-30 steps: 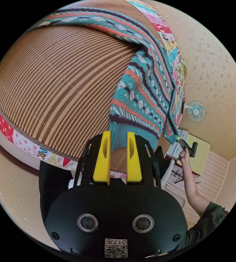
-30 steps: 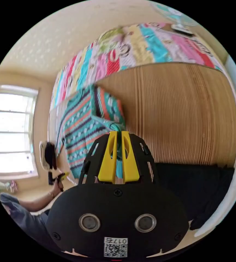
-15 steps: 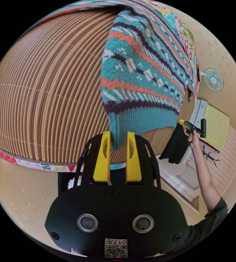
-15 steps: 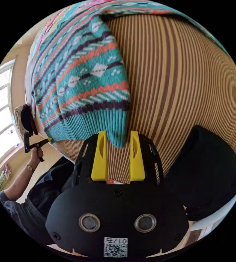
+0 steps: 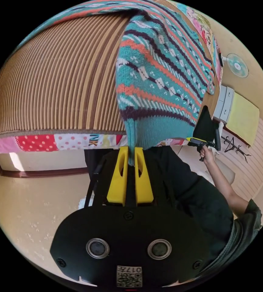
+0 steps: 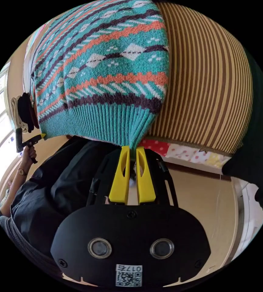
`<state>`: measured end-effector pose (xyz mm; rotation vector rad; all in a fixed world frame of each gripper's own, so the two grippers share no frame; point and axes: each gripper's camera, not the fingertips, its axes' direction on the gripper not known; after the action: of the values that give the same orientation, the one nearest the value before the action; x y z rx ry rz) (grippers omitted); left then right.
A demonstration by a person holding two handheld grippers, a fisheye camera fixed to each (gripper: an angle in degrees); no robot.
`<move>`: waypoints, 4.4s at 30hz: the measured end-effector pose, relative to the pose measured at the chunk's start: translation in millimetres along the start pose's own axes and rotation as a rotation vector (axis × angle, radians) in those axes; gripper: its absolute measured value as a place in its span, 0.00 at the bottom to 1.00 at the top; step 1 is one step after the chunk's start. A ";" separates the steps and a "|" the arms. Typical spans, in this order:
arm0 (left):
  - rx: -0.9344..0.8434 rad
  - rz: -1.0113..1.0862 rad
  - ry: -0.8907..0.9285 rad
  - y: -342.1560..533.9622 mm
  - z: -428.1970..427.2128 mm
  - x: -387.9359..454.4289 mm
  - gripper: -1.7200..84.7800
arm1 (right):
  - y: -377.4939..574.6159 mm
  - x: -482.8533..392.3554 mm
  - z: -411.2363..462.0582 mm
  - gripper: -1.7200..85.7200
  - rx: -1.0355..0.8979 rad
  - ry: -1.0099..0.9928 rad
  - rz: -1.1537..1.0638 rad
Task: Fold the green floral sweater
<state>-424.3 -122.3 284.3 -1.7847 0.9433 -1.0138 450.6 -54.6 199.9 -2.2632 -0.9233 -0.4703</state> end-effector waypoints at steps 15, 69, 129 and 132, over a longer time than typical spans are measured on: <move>0.940 -0.611 0.879 -40.5 -76.2 -219.2 0.15 | 105.6 -9.5 -12.4 0.04 0.169 -0.267 0.185; 0.202 0.290 -0.302 -92.4 468.5 301.3 0.08 | -83.7 174.1 -225.6 0.15 0.699 -0.329 0.578; -0.150 0.688 0.743 37.5 -84.3 50.2 0.06 | 222.9 71.7 -7.4 0.05 0.725 -1.294 -0.248; -0.103 0.740 0.982 66.1 -122.8 54.6 0.06 | 245.7 77.7 -17.7 0.04 0.879 -1.499 -0.281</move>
<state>-526.8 -231.1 275.3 -0.7650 2.0692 -1.3230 679.5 -163.1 149.5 -1.3373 -1.6310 1.4653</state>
